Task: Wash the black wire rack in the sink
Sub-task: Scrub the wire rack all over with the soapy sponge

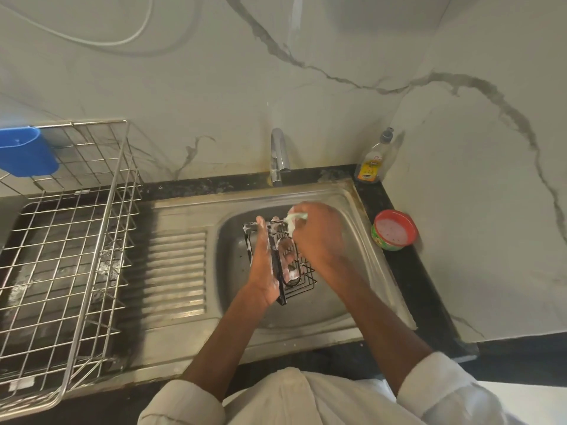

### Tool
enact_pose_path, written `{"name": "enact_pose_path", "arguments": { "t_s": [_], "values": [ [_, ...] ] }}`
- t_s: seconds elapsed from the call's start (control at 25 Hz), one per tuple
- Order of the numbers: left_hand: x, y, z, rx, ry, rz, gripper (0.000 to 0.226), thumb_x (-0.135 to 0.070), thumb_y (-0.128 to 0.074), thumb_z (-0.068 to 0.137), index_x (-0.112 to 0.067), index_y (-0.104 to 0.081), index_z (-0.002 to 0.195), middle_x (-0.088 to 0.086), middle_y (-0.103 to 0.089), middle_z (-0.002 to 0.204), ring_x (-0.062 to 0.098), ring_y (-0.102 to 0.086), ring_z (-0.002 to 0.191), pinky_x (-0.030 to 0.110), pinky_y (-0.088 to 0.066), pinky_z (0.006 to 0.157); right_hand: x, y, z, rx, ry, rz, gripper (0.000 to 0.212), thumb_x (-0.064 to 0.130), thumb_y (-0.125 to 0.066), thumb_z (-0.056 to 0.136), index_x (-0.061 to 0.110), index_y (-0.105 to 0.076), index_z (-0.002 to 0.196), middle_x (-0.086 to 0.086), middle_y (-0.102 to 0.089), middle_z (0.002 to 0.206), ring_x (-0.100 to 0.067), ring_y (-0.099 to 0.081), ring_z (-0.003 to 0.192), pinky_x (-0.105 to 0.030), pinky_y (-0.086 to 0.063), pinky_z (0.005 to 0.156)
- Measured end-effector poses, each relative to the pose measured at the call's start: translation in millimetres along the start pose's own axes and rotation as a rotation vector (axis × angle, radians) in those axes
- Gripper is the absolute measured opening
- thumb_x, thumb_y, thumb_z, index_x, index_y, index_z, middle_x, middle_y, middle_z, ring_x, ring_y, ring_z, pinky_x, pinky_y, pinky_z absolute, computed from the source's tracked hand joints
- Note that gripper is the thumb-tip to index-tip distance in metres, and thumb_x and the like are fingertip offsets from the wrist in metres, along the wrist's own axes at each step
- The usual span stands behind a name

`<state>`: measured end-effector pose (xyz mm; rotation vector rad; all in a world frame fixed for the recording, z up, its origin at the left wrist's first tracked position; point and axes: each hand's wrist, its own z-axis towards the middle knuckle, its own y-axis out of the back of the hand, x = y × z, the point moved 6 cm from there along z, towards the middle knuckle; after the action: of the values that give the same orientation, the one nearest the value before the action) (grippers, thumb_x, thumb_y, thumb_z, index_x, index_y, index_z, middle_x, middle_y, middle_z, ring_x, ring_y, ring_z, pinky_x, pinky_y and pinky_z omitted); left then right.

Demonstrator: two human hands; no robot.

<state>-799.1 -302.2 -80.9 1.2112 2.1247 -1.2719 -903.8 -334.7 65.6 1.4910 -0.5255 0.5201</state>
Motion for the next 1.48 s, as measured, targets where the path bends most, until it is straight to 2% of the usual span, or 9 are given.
{"name": "enact_pose_path", "arguments": {
  "t_s": [0.12, 0.32, 0.48, 0.56, 0.68, 0.88, 1.16, 1.32, 1.48],
  "values": [
    [-5, -3, -3, -0.009, 0.011, -0.068, 0.085, -0.093, -0.043, 0.085, -0.03, -0.072, 0.134, 0.015, -0.063, 0.134, 0.03, -0.069, 0.116, 0.047, -0.062, 0.083, -1, 4, -3, -0.111, 0.049, -0.074, 0.03, 0.005, -0.064, 0.096, 0.017, -0.074, 0.121, 0.002, -0.068, 0.121, -0.011, -0.065, 0.101, -0.011, -0.039, 0.079],
    [-6, 2, -2, -0.016, 0.021, -0.16, 0.098, -0.098, -0.049, 0.077, -0.022, -0.072, 0.135, 0.015, -0.062, 0.137, 0.033, -0.062, 0.121, 0.055, -0.056, 0.092, -31, -18, -34, 0.122, 0.039, -0.138, 0.026, 0.01, -0.07, 0.092, 0.022, -0.076, 0.115, 0.002, -0.075, 0.116, -0.013, -0.071, 0.097, -0.032, -0.057, 0.091],
    [-4, -6, -9, 0.005, 0.053, -0.173, 0.099, -0.094, -0.042, 0.085, -0.016, -0.068, 0.141, 0.021, -0.062, 0.146, 0.043, -0.06, 0.135, 0.063, -0.057, 0.091, -19, 3, -8, -0.071, -0.014, 0.082, 0.026, 0.008, -0.069, 0.094, 0.019, -0.076, 0.116, 0.006, -0.073, 0.117, -0.005, -0.068, 0.1, -0.013, -0.049, 0.091],
    [-7, -11, -10, 0.042, 0.054, -0.17, 0.1, -0.094, -0.038, 0.087, -0.012, -0.075, 0.13, 0.02, -0.071, 0.131, 0.038, -0.07, 0.113, 0.049, -0.063, 0.079, -10, 1, -11, -0.085, 0.025, 0.09, 0.024, 0.007, -0.067, 0.094, 0.018, -0.077, 0.113, 0.007, -0.072, 0.112, -0.004, -0.066, 0.099, 0.002, -0.039, 0.08],
    [-12, -3, -4, 0.058, 0.0, -0.142, 0.089, -0.092, -0.036, 0.088, -0.019, -0.085, 0.104, 0.009, -0.077, 0.1, 0.026, -0.07, 0.077, 0.029, -0.053, 0.057, -16, -16, -35, 0.09, 0.119, 0.026, 0.021, 0.009, -0.071, 0.09, 0.023, -0.08, 0.104, 0.008, -0.076, 0.107, -0.004, -0.068, 0.09, -0.007, -0.049, 0.08],
    [-5, 10, 2, -0.035, -0.031, -0.079, 0.1, -0.101, -0.056, 0.071, -0.019, -0.076, 0.125, 0.016, -0.067, 0.127, 0.034, -0.066, 0.107, 0.054, -0.045, 0.092, -19, -4, -18, 0.015, -0.054, 0.285, 0.02, 0.012, -0.071, 0.09, 0.026, -0.08, 0.101, 0.01, -0.078, 0.094, -0.003, -0.07, 0.072, -0.014, -0.049, 0.058],
    [4, 11, -4, -0.006, 0.037, -0.063, 0.101, -0.1, -0.054, 0.073, -0.018, -0.077, 0.127, 0.021, -0.064, 0.144, 0.037, -0.063, 0.125, 0.063, -0.045, 0.112, -22, -1, -28, -0.008, 0.002, 0.062, 0.025, 0.005, -0.069, 0.09, 0.023, -0.078, 0.106, 0.006, -0.077, 0.106, -0.008, -0.071, 0.086, -0.025, -0.059, 0.079],
    [4, -6, -6, 0.048, 0.054, -0.101, 0.081, -0.088, -0.047, 0.09, -0.018, -0.08, 0.115, 0.011, -0.074, 0.118, 0.026, -0.07, 0.106, 0.039, -0.057, 0.087, 18, -8, -17, -0.058, 0.089, 0.176, 0.027, -0.001, -0.065, 0.088, 0.021, -0.078, 0.098, 0.009, -0.071, 0.095, -0.007, -0.068, 0.079, -0.02, -0.056, 0.068],
    [-1, 5, 0, 0.066, 0.037, -0.153, 0.096, -0.092, -0.051, 0.085, -0.01, -0.076, 0.127, 0.023, -0.071, 0.126, 0.034, -0.067, 0.109, 0.042, -0.052, 0.09, 2, -16, -20, -0.077, 0.102, 0.176, 0.036, -0.013, -0.064, 0.084, 0.016, -0.079, 0.099, 0.008, -0.072, 0.101, -0.007, -0.068, 0.086, -0.01, -0.051, 0.068]
  ]
}}
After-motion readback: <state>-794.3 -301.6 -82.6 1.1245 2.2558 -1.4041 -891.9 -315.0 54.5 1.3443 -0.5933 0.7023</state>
